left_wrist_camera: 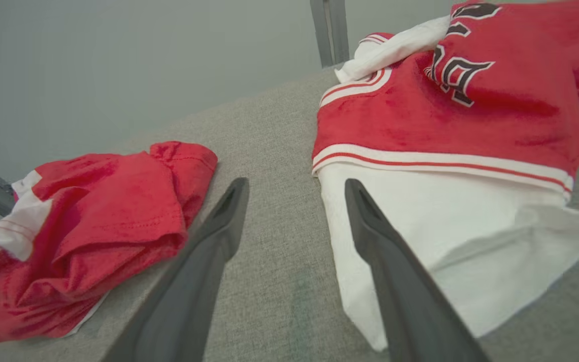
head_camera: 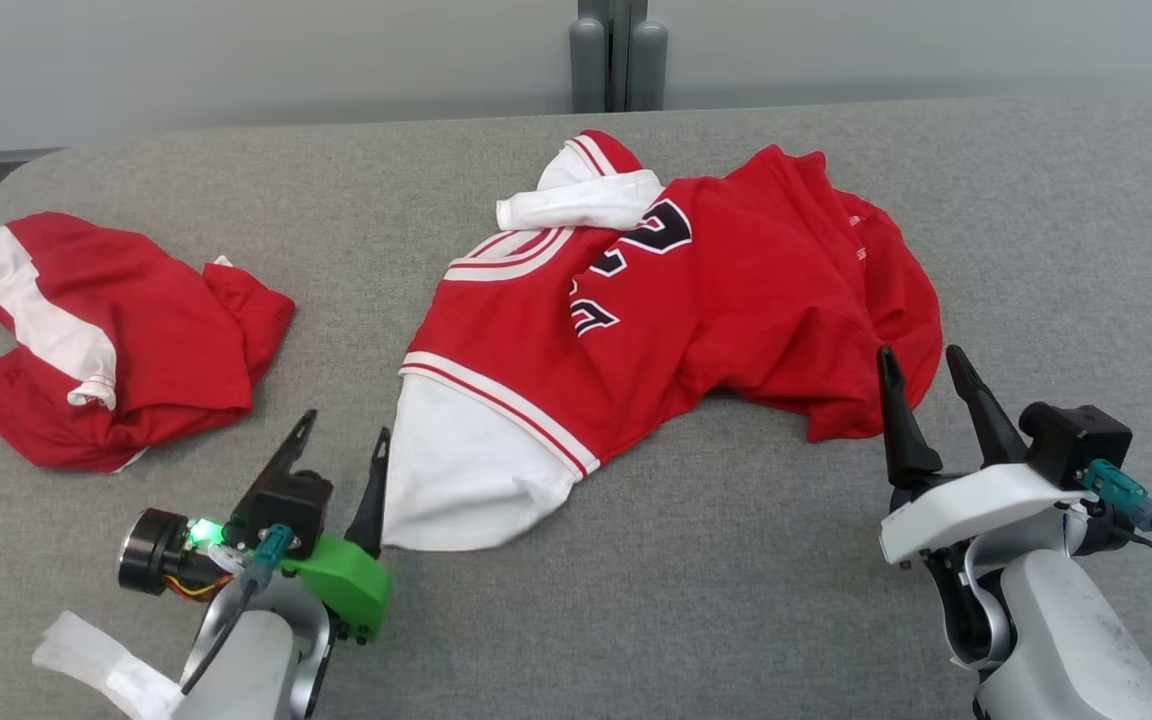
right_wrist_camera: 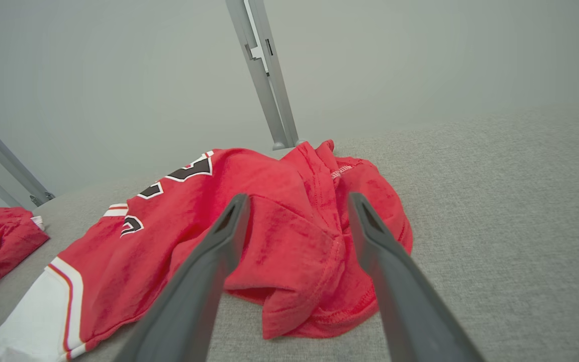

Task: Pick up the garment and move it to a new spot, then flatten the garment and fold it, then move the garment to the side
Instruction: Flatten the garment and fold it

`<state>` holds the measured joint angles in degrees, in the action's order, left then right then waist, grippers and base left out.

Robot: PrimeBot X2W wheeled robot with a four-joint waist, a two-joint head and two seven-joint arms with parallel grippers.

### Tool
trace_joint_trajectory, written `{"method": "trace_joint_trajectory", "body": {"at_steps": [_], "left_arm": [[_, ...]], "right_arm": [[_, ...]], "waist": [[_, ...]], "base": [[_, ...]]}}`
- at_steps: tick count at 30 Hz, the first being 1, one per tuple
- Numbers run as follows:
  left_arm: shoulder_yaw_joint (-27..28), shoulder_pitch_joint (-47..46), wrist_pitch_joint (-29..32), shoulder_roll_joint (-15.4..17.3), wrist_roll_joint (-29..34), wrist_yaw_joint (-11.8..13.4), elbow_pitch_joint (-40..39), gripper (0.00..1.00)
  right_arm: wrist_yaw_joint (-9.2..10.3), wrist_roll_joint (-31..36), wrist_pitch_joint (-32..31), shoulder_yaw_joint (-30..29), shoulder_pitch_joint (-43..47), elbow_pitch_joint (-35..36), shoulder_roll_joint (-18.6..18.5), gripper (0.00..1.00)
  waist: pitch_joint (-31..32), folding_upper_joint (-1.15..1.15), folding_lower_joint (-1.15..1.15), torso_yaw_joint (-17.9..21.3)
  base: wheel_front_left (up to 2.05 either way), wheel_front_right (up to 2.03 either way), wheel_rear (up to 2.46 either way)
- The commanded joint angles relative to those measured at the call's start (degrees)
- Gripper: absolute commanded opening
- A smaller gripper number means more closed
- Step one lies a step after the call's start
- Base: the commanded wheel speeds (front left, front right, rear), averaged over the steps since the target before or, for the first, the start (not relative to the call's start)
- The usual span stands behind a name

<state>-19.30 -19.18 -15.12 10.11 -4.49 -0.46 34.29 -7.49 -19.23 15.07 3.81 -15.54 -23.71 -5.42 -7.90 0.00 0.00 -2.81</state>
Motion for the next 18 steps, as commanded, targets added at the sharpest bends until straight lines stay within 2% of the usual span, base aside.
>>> {"method": "trace_joint_trajectory", "body": {"at_steps": [1,4,6,12,14,18], "left_arm": [[1.4,0.39,-0.04,-0.3,-1.06,1.29,-1.07,1.0],[4.76,1.45,-0.04,-1.96,-3.24,2.99,-5.53,1.0],[7.33,2.6,-0.04,-3.13,-5.02,3.26,-9.84,1.0],[12.16,8.19,-0.04,-5.97,-7.0,2.22,-20.65,1.0],[13.37,9.87,-0.04,-6.54,-7.27,2.55,-22.88,1.0],[12.76,12.35,-0.04,-7.03,-6.17,1.5,-24.07,1.0]], "right_arm": [[0.0,-0.29,0.15,-0.01,0.43,-0.03,-0.36,1.0],[0.0,-0.48,0.16,0.01,0.58,0.77,-0.26,1.0],[0.0,-0.83,0.15,0.05,1.13,1.25,-0.2,1.0],[0.0,-1.08,0.15,-0.21,2.15,1.79,-0.03,1.0],[0.0,-0.94,0.15,-0.13,2.39,1.85,0.02,1.0],[0.0,-1.0,0.16,-1.2,1.96,1.75,0.12,1.0]], "waist": [[0.2,0.0,0.0,0.16],[0.55,0.0,0.0,0.42],[0.7,0.0,0.0,0.51],[0.99,0.0,0.0,0.85],[0.93,0.0,0.0,0.89],[0.38,0.0,0.0,0.29]], "base": [[0.0,0.0,0.0],[0.0,0.0,0.0],[0.0,0.0,0.0],[0.0,0.0,0.0],[0.0,0.0,0.0],[0.0,0.0,0.0]]}}
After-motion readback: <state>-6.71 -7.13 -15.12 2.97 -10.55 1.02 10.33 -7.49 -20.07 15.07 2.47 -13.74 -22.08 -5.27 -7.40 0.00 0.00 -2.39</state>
